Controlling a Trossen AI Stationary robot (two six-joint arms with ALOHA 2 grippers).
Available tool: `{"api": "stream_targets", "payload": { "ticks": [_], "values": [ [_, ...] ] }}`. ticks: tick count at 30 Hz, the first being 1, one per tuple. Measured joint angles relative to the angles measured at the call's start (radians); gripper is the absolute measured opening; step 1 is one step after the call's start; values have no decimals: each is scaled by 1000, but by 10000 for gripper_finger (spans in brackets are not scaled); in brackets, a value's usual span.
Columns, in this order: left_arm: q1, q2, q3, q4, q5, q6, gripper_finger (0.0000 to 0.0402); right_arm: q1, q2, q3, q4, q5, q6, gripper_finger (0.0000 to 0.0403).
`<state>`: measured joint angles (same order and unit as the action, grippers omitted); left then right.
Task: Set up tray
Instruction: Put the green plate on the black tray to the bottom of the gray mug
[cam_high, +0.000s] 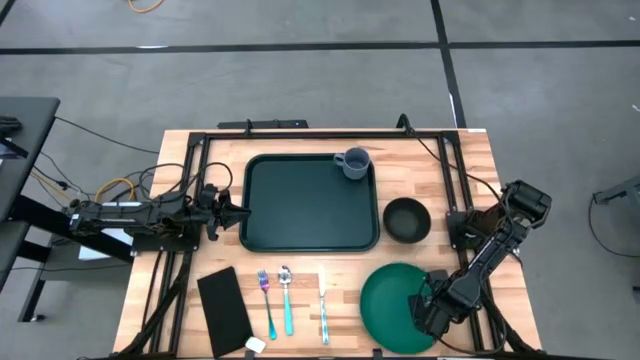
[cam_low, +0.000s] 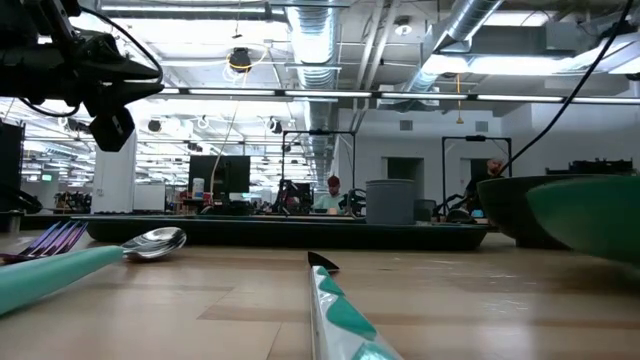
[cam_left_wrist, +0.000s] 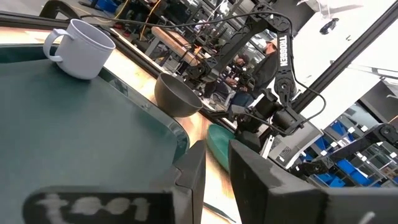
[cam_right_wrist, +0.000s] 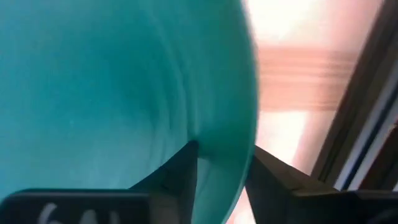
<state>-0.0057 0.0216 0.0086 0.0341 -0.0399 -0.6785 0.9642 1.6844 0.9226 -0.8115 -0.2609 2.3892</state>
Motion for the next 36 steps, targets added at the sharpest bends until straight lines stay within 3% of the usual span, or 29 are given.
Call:
{"api": "stream_targets", "payload": {
  "ticks": [7, 15, 36],
  "values": [
    [0, 0, 0, 0, 0, 0, 57, 0, -3, 1, 16, 2, -10, 42],
    [0, 0, 0, 0, -2, 0, 57, -4, -37, -1, 22, 59, -35, 16],
    [0, 0, 0, 2, -17, 0, 57, -81, -313, -5, 9, 510, -123, 1]
  ]
}}
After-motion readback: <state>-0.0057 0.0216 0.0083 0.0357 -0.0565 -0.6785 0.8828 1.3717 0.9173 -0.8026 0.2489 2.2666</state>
